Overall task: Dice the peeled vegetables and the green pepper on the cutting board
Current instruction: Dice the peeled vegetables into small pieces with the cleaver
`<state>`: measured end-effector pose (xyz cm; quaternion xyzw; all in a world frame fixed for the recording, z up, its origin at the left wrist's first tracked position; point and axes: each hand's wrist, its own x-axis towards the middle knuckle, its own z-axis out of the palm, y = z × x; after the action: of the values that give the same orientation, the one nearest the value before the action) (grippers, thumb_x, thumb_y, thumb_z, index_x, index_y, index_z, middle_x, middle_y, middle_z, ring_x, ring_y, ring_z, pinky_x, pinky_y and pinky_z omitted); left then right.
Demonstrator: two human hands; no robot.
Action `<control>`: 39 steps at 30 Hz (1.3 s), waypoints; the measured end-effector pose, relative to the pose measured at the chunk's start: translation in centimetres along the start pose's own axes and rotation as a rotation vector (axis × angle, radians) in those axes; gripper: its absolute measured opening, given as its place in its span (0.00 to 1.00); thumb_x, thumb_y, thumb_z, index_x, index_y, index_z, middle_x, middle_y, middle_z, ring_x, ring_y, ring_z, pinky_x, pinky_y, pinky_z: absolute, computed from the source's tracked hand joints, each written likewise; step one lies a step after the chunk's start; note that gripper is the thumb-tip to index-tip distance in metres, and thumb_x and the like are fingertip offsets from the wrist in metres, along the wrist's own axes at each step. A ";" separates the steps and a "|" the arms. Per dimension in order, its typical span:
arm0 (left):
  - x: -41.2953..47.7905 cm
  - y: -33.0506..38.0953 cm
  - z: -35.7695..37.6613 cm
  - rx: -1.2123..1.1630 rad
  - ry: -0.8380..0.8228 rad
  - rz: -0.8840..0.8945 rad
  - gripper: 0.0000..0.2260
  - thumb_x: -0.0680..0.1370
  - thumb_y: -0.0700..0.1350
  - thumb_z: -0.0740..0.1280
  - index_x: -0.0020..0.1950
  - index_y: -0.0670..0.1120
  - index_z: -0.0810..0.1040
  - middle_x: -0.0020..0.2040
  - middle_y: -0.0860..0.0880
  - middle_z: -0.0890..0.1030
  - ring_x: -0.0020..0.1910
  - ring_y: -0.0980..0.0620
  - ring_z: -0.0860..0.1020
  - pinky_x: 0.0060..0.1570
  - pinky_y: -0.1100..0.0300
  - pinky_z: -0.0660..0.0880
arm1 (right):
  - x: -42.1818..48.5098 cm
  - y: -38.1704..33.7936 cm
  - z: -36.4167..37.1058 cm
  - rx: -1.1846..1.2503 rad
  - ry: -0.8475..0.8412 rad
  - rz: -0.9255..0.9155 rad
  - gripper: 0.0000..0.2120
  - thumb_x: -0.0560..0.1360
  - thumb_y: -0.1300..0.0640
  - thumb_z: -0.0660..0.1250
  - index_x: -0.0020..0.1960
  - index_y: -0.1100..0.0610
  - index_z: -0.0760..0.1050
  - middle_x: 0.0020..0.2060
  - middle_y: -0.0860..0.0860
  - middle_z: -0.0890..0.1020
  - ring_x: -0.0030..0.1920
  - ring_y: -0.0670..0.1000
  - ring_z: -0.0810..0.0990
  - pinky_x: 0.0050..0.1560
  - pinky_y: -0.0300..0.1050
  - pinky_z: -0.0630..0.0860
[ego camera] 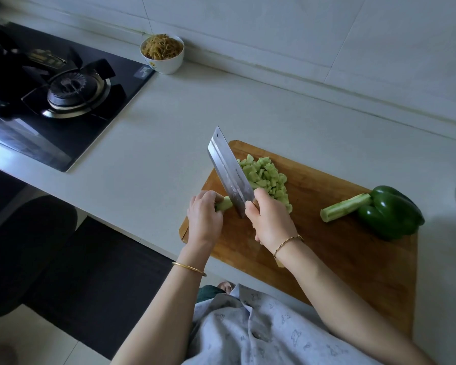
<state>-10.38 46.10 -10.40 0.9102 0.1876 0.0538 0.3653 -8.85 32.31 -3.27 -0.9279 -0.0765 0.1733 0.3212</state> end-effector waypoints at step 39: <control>0.0 0.0 -0.9 0.160 -0.006 -0.019 0.06 0.75 0.38 0.65 0.51 0.45 0.76 0.51 0.49 0.75 0.53 0.48 0.69 0.50 0.59 0.60 | 0.2 0.0 0.9 -0.014 0.018 0.038 0.11 0.82 0.54 0.56 0.43 0.57 0.63 0.36 0.57 0.76 0.35 0.61 0.79 0.37 0.61 0.79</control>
<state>-10.63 46.67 -9.79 0.9348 0.1989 0.0326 0.2925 -8.96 32.87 -4.01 -0.9329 -0.0570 0.1703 0.3121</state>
